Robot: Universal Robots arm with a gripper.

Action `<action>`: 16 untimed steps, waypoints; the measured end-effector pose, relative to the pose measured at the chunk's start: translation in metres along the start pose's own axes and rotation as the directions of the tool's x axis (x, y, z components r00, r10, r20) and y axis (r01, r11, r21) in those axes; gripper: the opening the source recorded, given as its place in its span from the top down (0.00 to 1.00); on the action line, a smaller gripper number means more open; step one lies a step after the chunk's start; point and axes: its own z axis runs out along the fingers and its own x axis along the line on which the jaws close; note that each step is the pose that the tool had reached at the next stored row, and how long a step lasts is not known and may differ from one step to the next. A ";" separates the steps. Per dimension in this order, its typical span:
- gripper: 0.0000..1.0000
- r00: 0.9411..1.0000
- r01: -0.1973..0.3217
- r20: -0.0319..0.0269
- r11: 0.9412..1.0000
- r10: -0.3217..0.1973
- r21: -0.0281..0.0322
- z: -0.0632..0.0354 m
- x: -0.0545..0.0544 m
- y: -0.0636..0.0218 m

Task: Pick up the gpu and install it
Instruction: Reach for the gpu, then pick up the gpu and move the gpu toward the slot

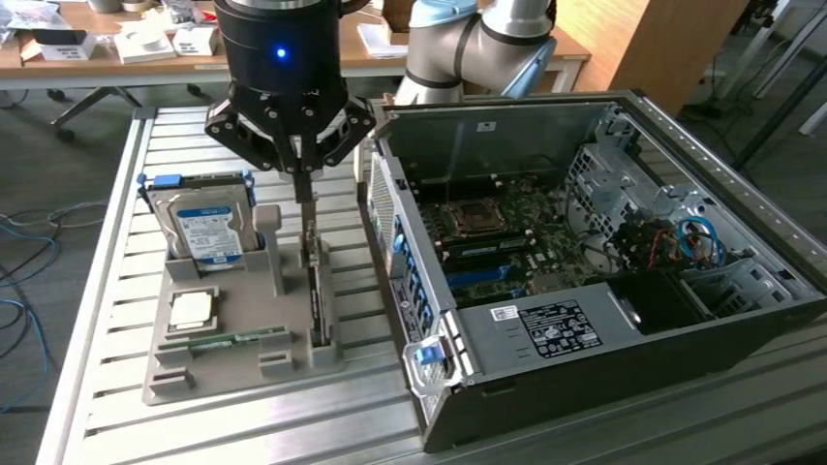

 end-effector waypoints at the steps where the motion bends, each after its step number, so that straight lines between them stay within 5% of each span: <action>1: 0.89 1.000 0.000 0.000 1.000 0.000 0.000 0.0000 0.000 -0.0002; 13: 0.89 1.000 0.000 0.000 1.000 0.000 0.000 0.0000 0.000 -0.0002; 16: 0.77 1.000 0.000 0.000 1.000 0.000 0.000 0.0000 0.000 -0.0002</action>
